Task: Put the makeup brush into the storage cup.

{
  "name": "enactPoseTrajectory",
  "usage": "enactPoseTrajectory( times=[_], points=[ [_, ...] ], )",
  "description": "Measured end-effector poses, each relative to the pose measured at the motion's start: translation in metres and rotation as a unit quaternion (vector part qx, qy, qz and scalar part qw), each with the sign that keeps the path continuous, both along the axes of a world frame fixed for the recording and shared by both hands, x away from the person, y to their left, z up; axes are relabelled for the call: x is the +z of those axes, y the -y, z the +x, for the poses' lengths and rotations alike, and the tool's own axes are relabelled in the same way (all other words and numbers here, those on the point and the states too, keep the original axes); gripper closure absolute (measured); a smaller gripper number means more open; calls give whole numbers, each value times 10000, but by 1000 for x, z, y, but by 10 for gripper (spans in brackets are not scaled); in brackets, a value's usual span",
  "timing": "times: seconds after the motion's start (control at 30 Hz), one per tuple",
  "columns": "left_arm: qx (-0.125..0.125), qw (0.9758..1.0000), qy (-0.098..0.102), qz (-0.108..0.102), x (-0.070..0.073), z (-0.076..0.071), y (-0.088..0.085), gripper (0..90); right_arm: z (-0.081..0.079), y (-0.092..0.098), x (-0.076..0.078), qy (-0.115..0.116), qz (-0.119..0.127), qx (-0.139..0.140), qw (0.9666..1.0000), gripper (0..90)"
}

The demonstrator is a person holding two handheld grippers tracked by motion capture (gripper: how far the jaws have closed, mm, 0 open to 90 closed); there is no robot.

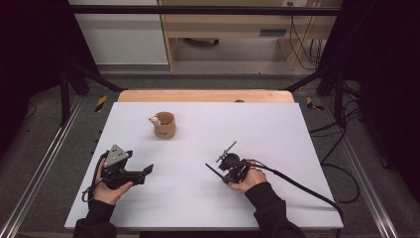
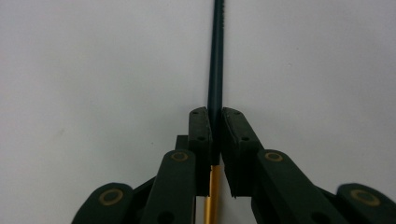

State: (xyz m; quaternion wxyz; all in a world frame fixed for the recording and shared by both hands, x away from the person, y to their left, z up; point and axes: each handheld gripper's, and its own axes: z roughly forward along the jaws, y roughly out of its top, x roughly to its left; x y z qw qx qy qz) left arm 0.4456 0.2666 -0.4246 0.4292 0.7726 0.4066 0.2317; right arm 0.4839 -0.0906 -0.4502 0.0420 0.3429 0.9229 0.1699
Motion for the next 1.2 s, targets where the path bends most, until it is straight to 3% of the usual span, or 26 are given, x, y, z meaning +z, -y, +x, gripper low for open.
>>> enactPoseTrajectory(
  times=[0.7, 1.2],
  points=[
    [0, 10000, -6, -7, 0, 0, 0, 77, 1, 2, 3, 18, 70, 141, 9999, 832],
    [-45, 10000, 1, 25, 1, 0, 1, 77, 2, 19, 41, 308, 209, 134, 9992, 832]
  ],
)
